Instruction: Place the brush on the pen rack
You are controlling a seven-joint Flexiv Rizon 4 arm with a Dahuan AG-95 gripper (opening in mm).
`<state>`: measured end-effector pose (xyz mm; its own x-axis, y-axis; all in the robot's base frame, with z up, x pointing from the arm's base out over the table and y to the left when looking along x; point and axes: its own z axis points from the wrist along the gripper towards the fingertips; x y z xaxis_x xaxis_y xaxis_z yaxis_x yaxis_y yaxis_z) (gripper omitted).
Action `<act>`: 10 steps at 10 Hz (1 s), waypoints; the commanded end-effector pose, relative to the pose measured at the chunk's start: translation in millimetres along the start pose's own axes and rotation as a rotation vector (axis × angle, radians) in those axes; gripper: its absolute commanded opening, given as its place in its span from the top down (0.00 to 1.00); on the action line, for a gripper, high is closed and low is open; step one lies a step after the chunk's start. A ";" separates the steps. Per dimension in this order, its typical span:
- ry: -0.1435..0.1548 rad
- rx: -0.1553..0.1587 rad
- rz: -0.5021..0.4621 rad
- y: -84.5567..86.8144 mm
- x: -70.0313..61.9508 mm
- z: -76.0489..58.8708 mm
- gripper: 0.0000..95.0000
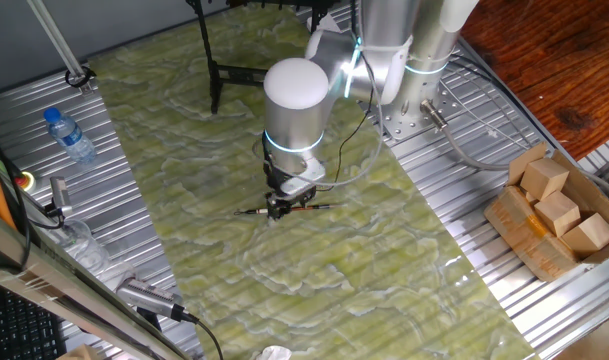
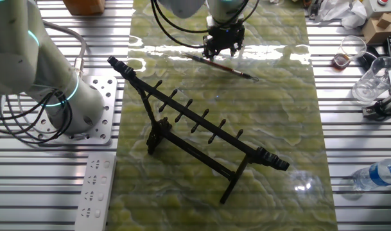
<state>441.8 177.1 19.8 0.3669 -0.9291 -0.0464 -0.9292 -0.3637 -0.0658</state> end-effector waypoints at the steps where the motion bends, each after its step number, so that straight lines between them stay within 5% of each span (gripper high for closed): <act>1: -0.041 -0.001 -0.502 0.9 -11.3 17.7 0.40; 3: -0.052 -0.021 -0.470 3.7 -10.6 15.0 0.40; 4: -0.045 -0.092 -0.394 5.6 -12.4 6.3 0.60; 5: -0.002 -0.135 -0.343 6.9 -16.4 -4.5 0.60; 6: 0.038 -0.157 -0.324 7.9 -21.1 -14.7 0.80; 9: 0.021 -0.179 -0.250 8.0 -21.9 -16.2 0.80; 10: 0.028 -0.210 -0.230 8.2 -21.8 -16.4 0.60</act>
<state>423.2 190.8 40.0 0.7883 -0.6119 -0.0641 -0.6105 -0.7909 0.0412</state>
